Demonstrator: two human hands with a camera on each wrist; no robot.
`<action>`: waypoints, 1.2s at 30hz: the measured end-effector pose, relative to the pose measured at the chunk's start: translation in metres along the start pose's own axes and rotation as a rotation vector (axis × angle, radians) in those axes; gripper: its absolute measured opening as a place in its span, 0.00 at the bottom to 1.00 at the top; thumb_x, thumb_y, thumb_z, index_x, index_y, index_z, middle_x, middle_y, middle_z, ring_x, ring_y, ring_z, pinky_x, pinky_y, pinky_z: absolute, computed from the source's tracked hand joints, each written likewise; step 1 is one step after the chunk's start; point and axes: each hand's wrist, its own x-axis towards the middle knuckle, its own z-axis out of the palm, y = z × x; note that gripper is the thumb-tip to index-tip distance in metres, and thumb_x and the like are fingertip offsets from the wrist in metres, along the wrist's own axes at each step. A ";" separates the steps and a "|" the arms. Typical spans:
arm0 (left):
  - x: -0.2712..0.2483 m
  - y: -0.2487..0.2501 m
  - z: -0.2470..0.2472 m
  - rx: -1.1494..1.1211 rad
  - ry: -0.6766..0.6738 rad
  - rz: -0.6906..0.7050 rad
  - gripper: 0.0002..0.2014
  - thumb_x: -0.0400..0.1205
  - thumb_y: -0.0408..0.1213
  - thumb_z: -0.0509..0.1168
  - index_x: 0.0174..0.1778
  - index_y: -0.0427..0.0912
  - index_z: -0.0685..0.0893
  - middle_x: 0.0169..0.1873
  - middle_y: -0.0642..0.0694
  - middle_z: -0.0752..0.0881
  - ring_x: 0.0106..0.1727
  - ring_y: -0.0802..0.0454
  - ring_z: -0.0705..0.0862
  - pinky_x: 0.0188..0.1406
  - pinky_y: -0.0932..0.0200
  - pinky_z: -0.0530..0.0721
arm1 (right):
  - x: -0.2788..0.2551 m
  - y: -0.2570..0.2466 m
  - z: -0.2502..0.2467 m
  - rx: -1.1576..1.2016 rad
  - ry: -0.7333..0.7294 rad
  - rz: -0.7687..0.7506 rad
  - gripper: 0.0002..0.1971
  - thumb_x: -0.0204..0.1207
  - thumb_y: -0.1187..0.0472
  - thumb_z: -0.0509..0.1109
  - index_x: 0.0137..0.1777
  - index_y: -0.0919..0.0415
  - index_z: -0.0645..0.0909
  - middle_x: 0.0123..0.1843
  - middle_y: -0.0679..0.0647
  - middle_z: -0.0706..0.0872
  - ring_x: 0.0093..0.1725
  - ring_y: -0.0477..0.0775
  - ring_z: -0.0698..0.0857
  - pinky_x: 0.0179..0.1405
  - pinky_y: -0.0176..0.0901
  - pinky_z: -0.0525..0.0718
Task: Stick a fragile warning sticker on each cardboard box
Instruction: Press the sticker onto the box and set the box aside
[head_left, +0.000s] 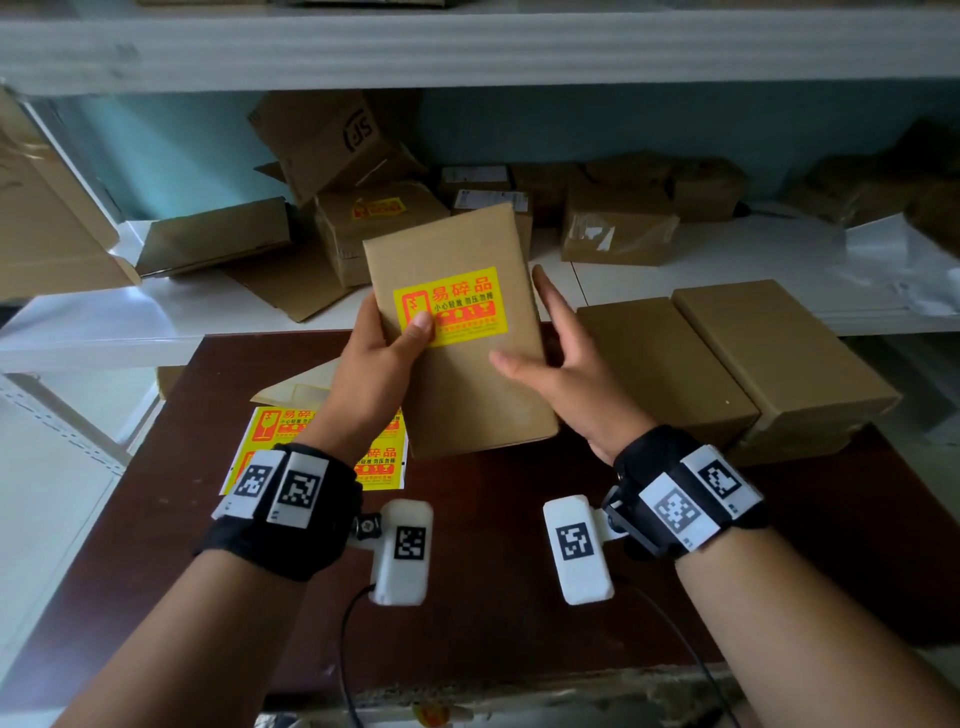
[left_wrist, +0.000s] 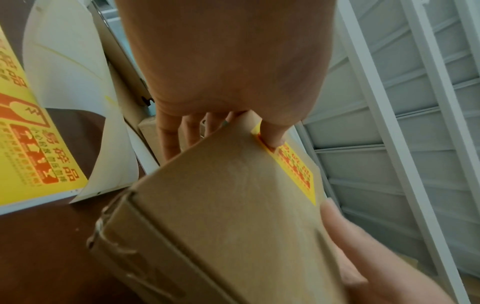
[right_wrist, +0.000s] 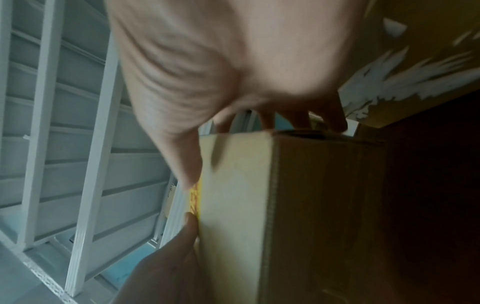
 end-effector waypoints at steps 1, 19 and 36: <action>0.001 0.000 -0.002 0.011 -0.004 0.007 0.24 0.84 0.49 0.66 0.76 0.50 0.74 0.66 0.53 0.86 0.67 0.56 0.84 0.73 0.43 0.79 | -0.001 0.001 0.000 -0.046 -0.045 0.021 0.46 0.62 0.41 0.81 0.73 0.13 0.57 0.82 0.40 0.68 0.80 0.46 0.71 0.79 0.60 0.73; -0.009 0.001 0.004 1.128 -0.349 0.543 0.34 0.83 0.68 0.29 0.86 0.63 0.40 0.87 0.59 0.38 0.88 0.47 0.36 0.84 0.33 0.43 | 0.001 0.017 0.002 -0.130 0.112 0.085 0.53 0.48 0.28 0.83 0.76 0.23 0.64 0.76 0.41 0.72 0.76 0.44 0.75 0.76 0.54 0.76; -0.009 0.003 0.011 1.060 -0.352 0.441 0.34 0.82 0.69 0.33 0.85 0.64 0.37 0.87 0.56 0.36 0.87 0.49 0.33 0.86 0.38 0.41 | 0.000 0.012 0.002 -0.164 0.197 0.094 0.53 0.54 0.35 0.79 0.83 0.40 0.65 0.72 0.45 0.68 0.73 0.50 0.76 0.76 0.55 0.77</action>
